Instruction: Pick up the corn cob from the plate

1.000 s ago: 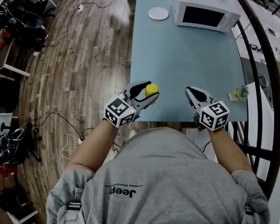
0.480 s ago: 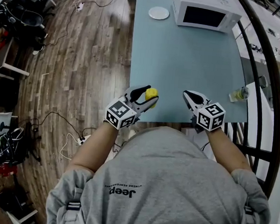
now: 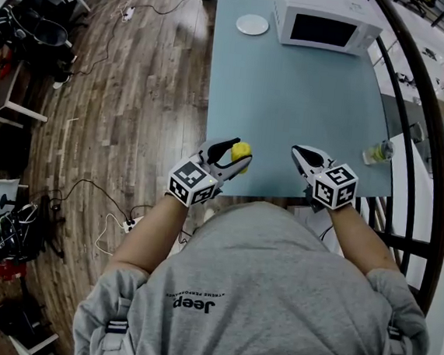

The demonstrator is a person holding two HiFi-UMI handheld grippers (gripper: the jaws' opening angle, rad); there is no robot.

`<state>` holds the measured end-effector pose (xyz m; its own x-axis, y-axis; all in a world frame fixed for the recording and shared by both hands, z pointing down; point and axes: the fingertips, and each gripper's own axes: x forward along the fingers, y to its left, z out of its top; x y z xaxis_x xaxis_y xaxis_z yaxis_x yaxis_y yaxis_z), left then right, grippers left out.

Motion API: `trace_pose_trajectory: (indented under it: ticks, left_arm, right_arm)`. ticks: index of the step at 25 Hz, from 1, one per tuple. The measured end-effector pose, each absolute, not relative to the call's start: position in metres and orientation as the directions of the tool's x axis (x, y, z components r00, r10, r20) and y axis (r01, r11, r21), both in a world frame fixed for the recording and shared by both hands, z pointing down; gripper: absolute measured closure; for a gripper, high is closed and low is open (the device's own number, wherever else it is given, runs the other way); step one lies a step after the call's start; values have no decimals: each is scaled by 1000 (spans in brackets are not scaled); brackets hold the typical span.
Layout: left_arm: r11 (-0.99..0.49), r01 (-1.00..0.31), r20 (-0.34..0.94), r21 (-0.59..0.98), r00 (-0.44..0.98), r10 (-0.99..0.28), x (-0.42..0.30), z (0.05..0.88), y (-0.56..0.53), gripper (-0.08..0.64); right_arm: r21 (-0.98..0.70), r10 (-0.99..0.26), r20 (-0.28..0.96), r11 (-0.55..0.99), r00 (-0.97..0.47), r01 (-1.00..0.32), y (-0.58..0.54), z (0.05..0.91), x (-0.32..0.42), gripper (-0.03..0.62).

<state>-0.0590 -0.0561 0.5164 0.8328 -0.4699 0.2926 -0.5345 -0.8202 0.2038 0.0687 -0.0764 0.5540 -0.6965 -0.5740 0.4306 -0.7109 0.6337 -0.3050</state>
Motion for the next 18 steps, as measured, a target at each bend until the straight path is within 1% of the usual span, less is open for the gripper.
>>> trace_pose_trajectory:
  ticks: [18]
  left_arm:
    - [-814, -543, 282, 206, 830, -481, -63, 511, -51, 333]
  right_arm:
    - [-294, -566, 424, 653, -707, -698, -67, 550, 64, 584]
